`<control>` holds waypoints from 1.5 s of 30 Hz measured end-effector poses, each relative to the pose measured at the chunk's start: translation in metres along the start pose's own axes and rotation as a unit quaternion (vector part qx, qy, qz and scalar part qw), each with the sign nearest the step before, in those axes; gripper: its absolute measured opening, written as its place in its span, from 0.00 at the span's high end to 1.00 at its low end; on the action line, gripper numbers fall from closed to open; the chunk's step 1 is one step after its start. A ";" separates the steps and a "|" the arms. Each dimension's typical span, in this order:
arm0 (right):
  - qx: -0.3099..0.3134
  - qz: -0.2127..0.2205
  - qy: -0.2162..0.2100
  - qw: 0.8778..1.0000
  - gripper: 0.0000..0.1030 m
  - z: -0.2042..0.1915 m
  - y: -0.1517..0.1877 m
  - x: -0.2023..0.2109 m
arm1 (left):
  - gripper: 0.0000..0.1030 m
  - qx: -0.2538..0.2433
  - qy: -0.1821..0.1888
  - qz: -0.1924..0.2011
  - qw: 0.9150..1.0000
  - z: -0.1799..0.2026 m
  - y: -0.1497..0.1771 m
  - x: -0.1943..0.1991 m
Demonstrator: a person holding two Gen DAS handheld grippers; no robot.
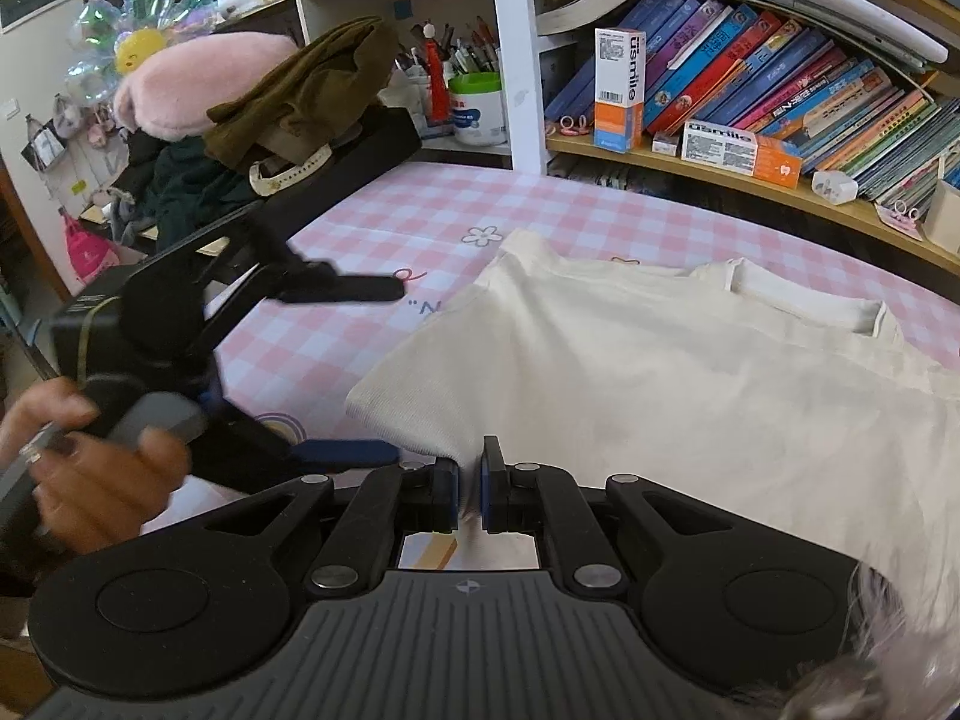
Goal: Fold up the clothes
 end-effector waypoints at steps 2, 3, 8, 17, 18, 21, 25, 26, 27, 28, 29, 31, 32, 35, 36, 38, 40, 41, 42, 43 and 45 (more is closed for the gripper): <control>-0.004 -0.001 -0.007 1.000 0.94 0.000 0.001 0.000 | 0.09 0.003 0.005 -0.004 1.000 0.000 -0.001 -0.004; -0.005 -0.003 -0.013 1.000 0.94 0.001 0.002 0.000 | 0.09 -0.001 0.000 -0.006 1.000 0.001 0.000 -0.006; -0.012 -0.020 -0.046 0.999 0.82 0.002 0.005 -0.004 | 0.09 -0.028 -0.028 -0.017 0.999 0.007 0.002 -0.016; -0.037 -0.018 -0.061 0.997 0.50 0.016 0.008 0.007 | 0.09 -0.050 -0.042 -0.036 0.997 0.009 0.004 -0.019; -0.037 -0.017 -0.068 0.997 0.47 0.017 0.007 0.011 | 0.09 -0.048 -0.042 -0.038 0.997 0.009 0.004 -0.018; -0.041 -0.003 -0.094 0.995 0.34 0.025 0.004 0.029 | 0.09 -0.048 -0.046 -0.044 0.997 0.009 0.007 -0.019; -0.056 0.005 -0.082 0.995 0.32 0.041 -0.009 0.040 | 0.12 -0.052 -0.057 -0.048 0.996 0.009 0.012 -0.020; -0.063 0.001 -0.068 0.996 0.32 0.044 -0.013 0.038 | 0.13 -0.050 -0.059 -0.046 0.996 0.008 0.013 -0.020; -0.070 -0.003 -0.054 0.996 0.32 0.048 -0.017 0.035 | 0.14 -0.048 -0.062 -0.045 0.996 0.008 0.013 -0.019; -0.077 -0.007 -0.041 0.996 0.32 0.051 -0.021 0.033 | 0.17 -0.046 -0.064 -0.043 0.996 0.007 0.014 -0.018; -0.084 -0.011 -0.027 0.996 0.32 0.055 -0.025 0.030 | 0.19 -0.044 -0.067 -0.041 0.996 0.007 0.014 -0.017; -0.097 -0.022 -0.011 0.995 0.32 0.060 -0.031 0.023 | 0.23 -0.036 -0.067 -0.039 0.996 0.004 0.015 -0.014; -0.103 -0.026 -0.005 0.994 0.32 0.063 -0.033 0.019 | 0.24 -0.033 -0.067 -0.038 0.996 0.002 0.016 -0.013; -0.106 -0.035 0.007 0.994 0.31 0.067 -0.040 0.010 | 0.25 -0.032 -0.072 -0.039 0.996 0.002 0.018 -0.012; -0.104 -0.037 0.011 0.994 0.30 0.067 -0.042 0.008 | 0.26 -0.033 -0.075 -0.039 0.996 0.002 0.019 -0.012; -0.100 -0.042 0.017 0.994 0.28 0.066 -0.046 0.003 | 0.28 -0.042 -0.089 -0.043 0.994 0.003 0.021 -0.014; -0.096 -0.048 0.018 0.994 0.28 0.065 -0.051 -0.003 | 0.29 -0.050 -0.100 -0.047 0.993 0.004 0.024 -0.015; -0.093 -0.051 0.019 0.994 0.28 0.064 -0.053 -0.006 | 0.29 -0.052 -0.105 -0.048 0.992 0.005 0.025 -0.016; -0.091 -0.055 0.020 0.994 0.28 0.063 -0.056 -0.009 | 0.29 -0.054 -0.109 -0.049 0.991 0.005 0.026 -0.017; -0.088 -0.058 0.021 0.994 0.28 0.063 -0.059 -0.012 | 0.30 -0.055 -0.114 -0.050 0.991 0.006 0.027 -0.018; -0.078 -0.063 0.025 0.995 0.27 0.058 -0.064 -0.019 | 0.36 -0.056 -0.132 -0.050 0.988 0.005 0.030 -0.019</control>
Point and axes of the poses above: each gripper's, at about its wrist camera, not at the fingertips, and x roughly against the way its jaws point, z to its right, y to its underside, the point moved 2 cm from there along -x, roughly the way its jaws point, and after that the axes turned 12 degrees about -z, right-handed, at the moved point
